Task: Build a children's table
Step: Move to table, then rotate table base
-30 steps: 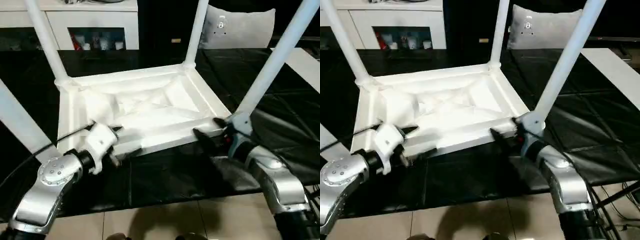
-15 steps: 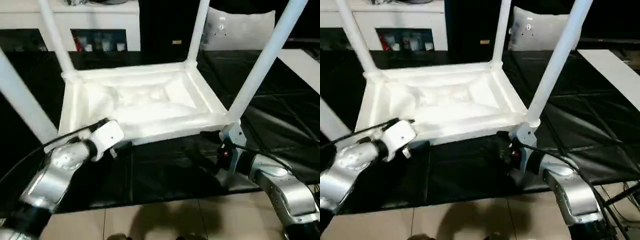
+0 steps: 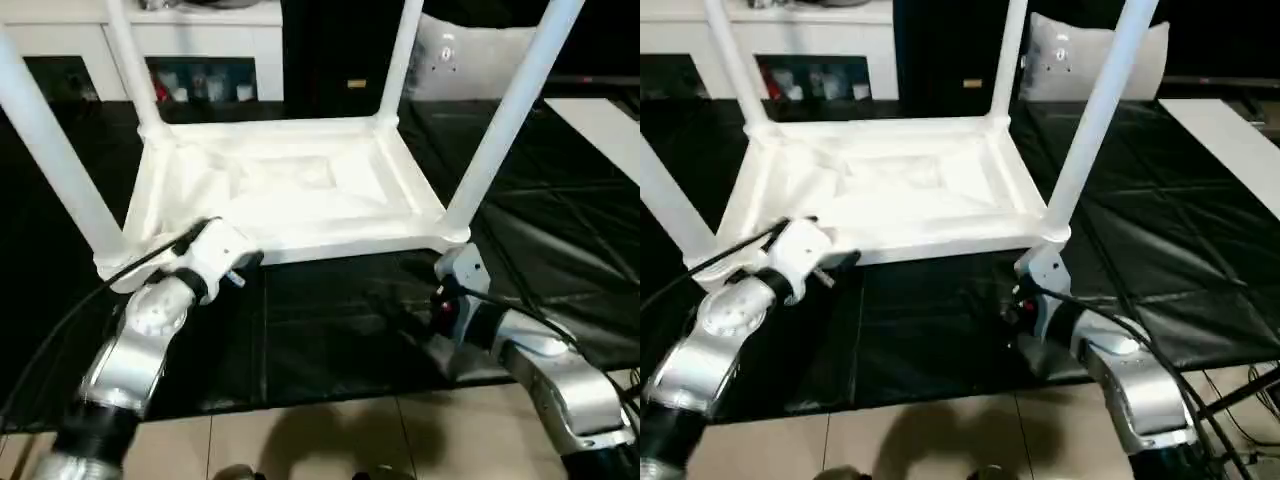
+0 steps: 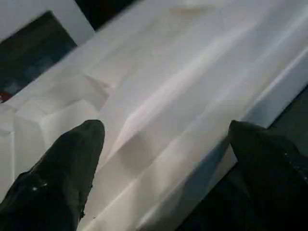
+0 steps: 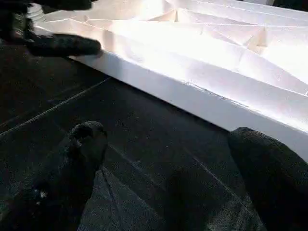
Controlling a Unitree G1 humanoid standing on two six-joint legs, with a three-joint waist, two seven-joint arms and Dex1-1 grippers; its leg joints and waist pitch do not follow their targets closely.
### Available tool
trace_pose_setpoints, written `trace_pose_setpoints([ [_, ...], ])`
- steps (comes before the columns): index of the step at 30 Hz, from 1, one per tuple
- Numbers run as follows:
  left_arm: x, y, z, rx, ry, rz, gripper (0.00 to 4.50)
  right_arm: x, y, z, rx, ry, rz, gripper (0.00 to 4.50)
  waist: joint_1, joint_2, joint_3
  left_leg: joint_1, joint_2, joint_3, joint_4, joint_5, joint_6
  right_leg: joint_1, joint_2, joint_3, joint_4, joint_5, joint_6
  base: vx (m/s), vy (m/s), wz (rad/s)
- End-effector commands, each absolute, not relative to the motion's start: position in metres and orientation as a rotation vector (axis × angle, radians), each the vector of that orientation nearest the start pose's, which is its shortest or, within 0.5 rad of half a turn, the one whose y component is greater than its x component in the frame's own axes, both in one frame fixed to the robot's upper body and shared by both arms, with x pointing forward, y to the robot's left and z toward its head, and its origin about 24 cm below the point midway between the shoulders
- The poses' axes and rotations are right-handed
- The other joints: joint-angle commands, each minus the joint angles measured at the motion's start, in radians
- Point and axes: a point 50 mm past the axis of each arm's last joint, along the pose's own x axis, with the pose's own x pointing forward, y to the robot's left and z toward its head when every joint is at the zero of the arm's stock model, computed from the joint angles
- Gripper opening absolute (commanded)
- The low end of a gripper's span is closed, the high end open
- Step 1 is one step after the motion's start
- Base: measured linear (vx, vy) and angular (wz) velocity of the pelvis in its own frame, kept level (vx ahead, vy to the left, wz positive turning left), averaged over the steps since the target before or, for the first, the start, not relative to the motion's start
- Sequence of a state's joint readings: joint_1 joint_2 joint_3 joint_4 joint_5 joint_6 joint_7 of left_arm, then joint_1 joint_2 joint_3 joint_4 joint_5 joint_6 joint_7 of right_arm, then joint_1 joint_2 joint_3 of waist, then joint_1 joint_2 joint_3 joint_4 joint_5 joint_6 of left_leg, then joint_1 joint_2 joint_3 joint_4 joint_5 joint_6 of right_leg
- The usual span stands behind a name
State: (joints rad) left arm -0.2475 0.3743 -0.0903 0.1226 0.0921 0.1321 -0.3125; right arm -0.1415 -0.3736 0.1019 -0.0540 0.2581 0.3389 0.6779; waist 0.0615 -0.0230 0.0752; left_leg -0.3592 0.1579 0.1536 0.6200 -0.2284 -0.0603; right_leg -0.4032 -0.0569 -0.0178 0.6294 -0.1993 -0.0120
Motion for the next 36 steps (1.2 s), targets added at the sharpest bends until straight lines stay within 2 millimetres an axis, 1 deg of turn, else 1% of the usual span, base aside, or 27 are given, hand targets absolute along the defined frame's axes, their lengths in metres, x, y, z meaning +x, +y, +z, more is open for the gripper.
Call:
trace_pose_setpoints([
  [1, 0.290, 0.187, 0.079, 0.395, 0.025, -0.315, 4.47, 0.264, -0.160, 0.063, -0.083, 0.214, 0.762, 4.50, 0.006, 0.013, -0.059, -0.004, 0.059, -0.019, -0.086, -0.151, 0.039, 0.048, -0.076, 0.040, -0.079, -0.150, -0.232, 0.000, 0.000, 0.00],
  [2, 0.277, 0.191, 0.080, 0.320, -0.010, -0.297, 4.47, 0.263, -0.158, 0.062, -0.073, 0.211, 0.762, 4.50, 0.004, 0.013, -0.054, -0.008, 0.060, -0.020, -0.089, -0.170, 0.038, 0.048, -0.076, 0.040, -0.082, -0.176, -0.226, 0.000, 0.000, 0.00],
  [3, 0.273, 0.193, 0.081, 0.299, -0.022, -0.287, 4.47, 0.263, -0.157, 0.062, -0.069, 0.210, 0.763, 4.50, 0.004, 0.014, -0.056, -0.007, 0.062, -0.021, -0.088, -0.176, 0.035, 0.050, -0.080, 0.041, -0.079, -0.177, -0.230, 0.000, 0.000, 0.00],
  [4, 0.262, 0.201, 0.080, 0.253, -0.036, -0.239, 4.47, 0.262, -0.155, 0.062, -0.065, 0.209, 0.771, 4.50, 0.001, 0.016, -0.051, -0.008, 0.063, -0.020, -0.092, -0.195, 0.034, 0.046, -0.076, 0.040, -0.085, -0.201, -0.224, 0.000, 0.000, 0.00],
  [5, 0.258, 0.205, 0.080, 0.235, -0.041, -0.217, 4.47, 0.261, -0.155, 0.062, -0.062, 0.208, 0.774, 4.50, -0.003, 0.014, -0.050, -0.008, 0.062, -0.020, -0.093, -0.214, 0.037, 0.045, -0.074, 0.040, -0.087, -0.221, -0.218, 0.000, 0.000, 0.00],
  [6, 0.251, 0.209, 0.079, 0.216, -0.053, -0.187, 4.47, 0.260, -0.153, 0.062, -0.056, 0.207, 0.778, 4.50, -0.003, 0.015, -0.044, -0.006, 0.061, -0.019, -0.095, -0.240, 0.039, 0.039, -0.070, 0.041, -0.094, -0.260, -0.201, 0.000, 0.000, 0.00],
  [7, 0.241, 0.213, 0.077, 0.198, -0.071, -0.153, 4.47, 0.259, -0.151, 0.061, -0.051, 0.206, 0.783, 4.50, -0.002, 0.014, -0.044, -0.006, 0.062, -0.021, -0.095, -0.247, 0.037, 0.040, -0.071, 0.040, -0.094, -0.274, -0.195, 0.000, 0.000, 0.00],
  [8, 0.236, 0.215, 0.077, 0.192, -0.078, -0.141, 4.47, 0.259, -0.150, 0.061, -0.049, 0.206, 0.785, 4.50, -0.001, 0.013, -0.041, -0.009, 0.062, -0.021, -0.098, -0.254, 0.038, 0.039, -0.072, 0.042, -0.098, -0.298, -0.178, 0.000, 0.000, 0.00],
  [9, 0.229, 0.217, 0.079, 0.186, -0.123, -0.134, 4.47, 0.258, -0.149, 0.061, -0.047, 0.206, 0.787, 4.50, 0.000, 0.014, -0.042, -0.007, 0.063, -0.022, -0.099, -0.256, 0.038, 0.038, -0.071, 0.042, -0.099, -0.306, -0.172, 0.000, 0.000, 0.00],
  [10, 0.224, 0.220, 0.078, 0.196, -0.138, -0.105, 4.47, 0.258, -0.148, 0.060, -0.045, 0.207, 0.790, 4.50, 0.001, 0.012, -0.038, -0.004, 0.064, -0.022, -0.101, -0.276, 0.036, 0.031, -0.069, 0.043, -0.104, -0.329, -0.154, 0.000, 0.000, 0.00],
  [11, 0.218, 0.224, 0.077, 0.207, -0.150, -0.076, 4.47, 0.257, -0.148, 0.060, -0.043, 0.207, 0.792, 4.50, 0.002, 0.014, -0.038, -0.004, 0.065, -0.024, -0.102, -0.275, 0.036, 0.031, -0.069, 0.042, -0.103, -0.323, -0.152, 0.000, 0.000, 0.00],
  [12, 0.214, 0.228, 0.076, 0.209, -0.155, -0.043, 4.47, 0.257, -0.147, 0.060, -0.042, 0.207, 0.794, 4.50, 0.000, 0.015, -0.039, -0.009, 0.067, -0.025, -0.104, -0.272, 0.034, 0.033, -0.069, 0.042, -0.100, -0.296, -0.149, 0.000, 0.000, 0.00],
  [13, 0.213, 0.231, 0.074, 0.204, -0.150, -0.015, 4.47, 0.257, -0.147, 0.060, -0.041, 0.206, 0.796, 4.50, 0.000, 0.014, -0.038, -0.008, 0.066, -0.024, -0.104, -0.272, 0.033, 0.032, -0.067, 0.042, -0.100, -0.289, -0.145, 0.000, 0.000, 0.00],
  [14, 0.211, 0.237, 0.072, 0.197, -0.141, 0.050, 4.47, 0.257, -0.146, 0.061, -0.040, 0.206, 0.799, 4.50, 0.001, 0.017, -0.039, -0.004, 0.066, -0.023, -0.103, -0.268, 0.031, 0.030, -0.066, 0.042, -0.099, -0.268, -0.146, 0.000, 0.000, 0.00],
  [15, 0.211, 0.241, 0.070, 0.187, -0.131, 0.084, 4.47, 0.257, -0.146, 0.061, -0.039, 0.207, 0.800, 4.50, 0.000, 0.018, -0.039, -0.005, 0.066, -0.023, -0.104, -0.265, 0.030, 0.031, -0.065, 0.041, -0.098, -0.255, -0.148, 0.000, 0.000, 0.00],
  [17, 0.210, 0.250, 0.066, 0.161, -0.101, 0.177, 4.47, 0.258, -0.145, 0.061, -0.037, 0.210, 0.799, 4.50, -0.001, 0.015, -0.039, -0.008, 0.064, -0.023, -0.104, -0.244, 0.030, 0.035, -0.066, 0.040, -0.095, -0.222, -0.150, 0.000, 0.000, 0.00],
  [19, 0.213, 0.252, 0.067, 0.163, -0.099, 0.178, 4.47, 0.258, -0.145, 0.061, -0.032, 0.212, 0.796, 4.50, -0.003, 0.015, -0.039, -0.008, 0.063, -0.024, -0.103, -0.240, 0.030, 0.034, -0.067, 0.039, -0.097, -0.222, -0.148, 0.000, 0.000, 0.00],
  [20, 0.218, 0.252, 0.068, 0.174, -0.105, 0.153, 4.47, 0.259, -0.145, 0.061, -0.025, 0.215, 0.794, 4.50, -0.002, 0.008, -0.039, -0.007, 0.062, -0.024, -0.103, -0.231, 0.035, 0.035, -0.067, 0.040, -0.097, -0.228, -0.142, 0.000, 0.000, 0.00],
  [22, 0.227, 0.256, 0.071, 0.183, -0.109, 0.135, 4.47, 0.260, -0.143, 0.060, -0.018, 0.220, 0.791, 4.50, 0.000, 0.013, -0.041, -0.002, 0.061, -0.023, -0.102, -0.226, 0.034, 0.030, -0.066, 0.040, -0.098, -0.229, -0.137, 0.000, 0.000, 0.00],
  [25, 0.241, 0.266, 0.076, 0.186, -0.107, 0.151, 4.47, 0.262, -0.140, 0.059, -0.012, 0.229, 0.777, 4.50, -0.001, 0.013, -0.046, -0.003, 0.059, -0.023, -0.100, -0.186, 0.028, 0.034, -0.066, 0.038, -0.089, -0.157, -0.151, 0.000, 0.000, 0.00],
  [27, 0.249, 0.272, 0.078, 0.176, -0.098, 0.180, 4.47, 0.264, -0.141, 0.056, -0.016, 0.243, 0.750, 4.50, -0.002, 0.015, -0.048, -0.003, 0.060, -0.023, -0.098, -0.158, 0.028, 0.038, -0.068, 0.037, -0.083, -0.109, -0.165, 0.000, 0.000, 0.00],
  [28, 0.257, 0.277, 0.081, 0.160, -0.096, 0.196, 4.47, 0.267, -0.143, 0.053, -0.020, 0.261, 0.710, 4.50, -0.004, 0.017, -0.051, -0.002, 0.055, -0.021, -0.095, -0.132, 0.024, 0.038, -0.066, 0.036, -0.079, -0.079, -0.179, 0.000, 0.000, 0.00],
  [30, 0.263, 0.279, 0.083, 0.142, -0.091, 0.186, 4.47, 0.270, -0.145, 0.050, -0.023, 0.275, 0.666, 4.50, -0.004, 0.016, -0.052, -0.001, 0.054, -0.020, -0.095, -0.130, 0.015, 0.041, -0.068, 0.036, -0.078, -0.079, -0.189, 0.000, 0.000, 0.00],
  [33, 0.276, 0.279, 0.084, 0.105, -0.075, 0.117, 4.47, 0.278, -0.153, 0.043, -0.019, 0.308, 0.551, 4.50, -0.003, 0.017, -0.054, 0.000, 0.054, -0.018, -0.093, -0.114, 0.011, 0.041, -0.069, 0.037, -0.076, -0.061, -0.202, 0.000, 0.000, 0.00],
  [34, 0.278, 0.279, 0.083, 0.101, -0.062, 0.101, 4.47, 0.280, -0.155, 0.042, -0.021, 0.313, 0.528, 4.50, -0.003, 0.016, -0.059, 0.002, 0.054, -0.017, -0.090, -0.089, 0.011, 0.044, -0.070, 0.036, -0.069, -0.020, -0.212, 0.000, 0.000, 0.00],
  [35, 0.282, 0.280, 0.083, 0.091, -0.046, 0.077, 4.47, 0.284, -0.159, 0.039, -0.024, 0.328, 0.478, 4.50, -0.003, 0.013, -0.058, 0.001, 0.054, -0.016, -0.091, -0.082, 0.013, 0.044, -0.069, 0.036, -0.069, -0.010, -0.214, 0.000, 0.000, 0.00],
  [36, 0.284, 0.281, 0.083, 0.086, -0.040, 0.066, 4.47, 0.286, -0.160, 0.038, -0.026, 0.334, 0.459, 4.50, -0.004, 0.010, -0.059, 0.003, 0.051, -0.013, -0.090, -0.079, 0.013, 0.043, -0.068, 0.035, -0.070, -0.016, -0.217, 0.000, 0.000, 0.00],
])
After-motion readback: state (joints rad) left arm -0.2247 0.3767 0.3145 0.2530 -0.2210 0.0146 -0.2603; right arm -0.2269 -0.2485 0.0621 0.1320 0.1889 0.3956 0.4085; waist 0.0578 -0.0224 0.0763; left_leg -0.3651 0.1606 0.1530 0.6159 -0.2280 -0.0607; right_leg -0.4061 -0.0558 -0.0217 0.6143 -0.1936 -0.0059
